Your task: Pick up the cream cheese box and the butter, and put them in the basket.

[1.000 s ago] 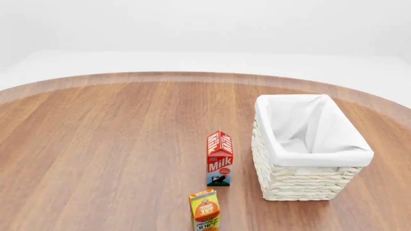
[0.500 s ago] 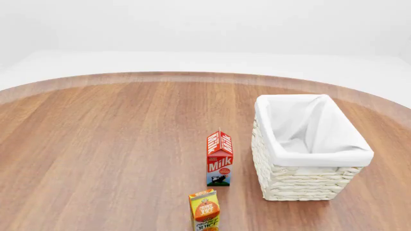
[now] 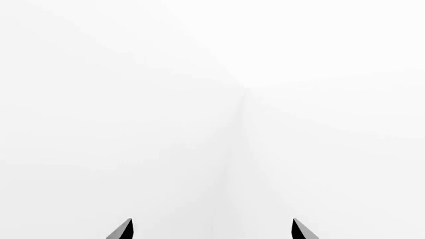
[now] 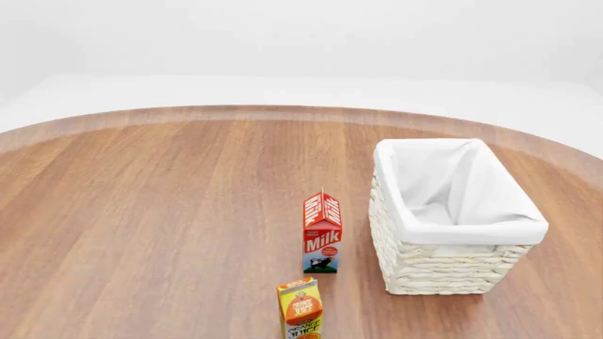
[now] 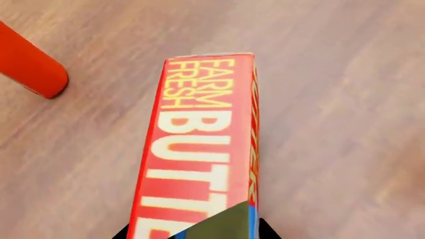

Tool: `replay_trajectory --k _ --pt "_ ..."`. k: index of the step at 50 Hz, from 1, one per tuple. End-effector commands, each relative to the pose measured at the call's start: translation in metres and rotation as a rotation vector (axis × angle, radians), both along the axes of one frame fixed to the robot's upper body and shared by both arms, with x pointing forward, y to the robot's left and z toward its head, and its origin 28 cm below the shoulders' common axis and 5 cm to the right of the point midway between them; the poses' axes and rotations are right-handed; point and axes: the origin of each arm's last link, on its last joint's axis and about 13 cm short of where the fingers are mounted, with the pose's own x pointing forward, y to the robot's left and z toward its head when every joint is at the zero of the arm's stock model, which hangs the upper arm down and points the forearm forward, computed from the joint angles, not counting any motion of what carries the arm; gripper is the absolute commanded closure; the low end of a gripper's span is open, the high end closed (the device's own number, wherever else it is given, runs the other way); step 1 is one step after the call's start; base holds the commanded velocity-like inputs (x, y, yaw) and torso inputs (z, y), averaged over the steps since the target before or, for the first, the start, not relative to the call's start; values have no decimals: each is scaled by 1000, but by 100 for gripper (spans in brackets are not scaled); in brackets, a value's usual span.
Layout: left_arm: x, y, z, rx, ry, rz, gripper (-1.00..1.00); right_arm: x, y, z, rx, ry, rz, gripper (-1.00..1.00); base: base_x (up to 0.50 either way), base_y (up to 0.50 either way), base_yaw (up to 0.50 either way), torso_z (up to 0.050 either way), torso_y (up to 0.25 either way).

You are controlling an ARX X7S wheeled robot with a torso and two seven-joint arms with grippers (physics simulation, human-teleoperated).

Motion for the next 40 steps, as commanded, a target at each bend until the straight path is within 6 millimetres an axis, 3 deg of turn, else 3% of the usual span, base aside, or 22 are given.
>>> replay_trajectory --k 1,5,9,17,24,40 --pt "-2 2 1 9 1 12 -100 14 -4 39 128 -204 -80 100 0 0 0 0 0" --pt "-2 1 0 11 2 7 -100 17 -10 63 185 -314 -113 100 0 0 0 0 0" --pt "-2 1 1 12 1 5 -100 24 -23 101 286 -441 -190 100 0 0 0 0 3" --pt "-1 -1 1 16 3 -1 -100 33 -47 144 379 -615 -265 100 0 0 0 0 0" --pt "-1 -2 1 20 4 -8 -100 34 -63 166 419 -724 -323 100 0 0 0 1 1" --pt "0 -6 0 31 10 -17 -100 53 -128 214 386 -1006 -612 100 0 0 0 0 1"
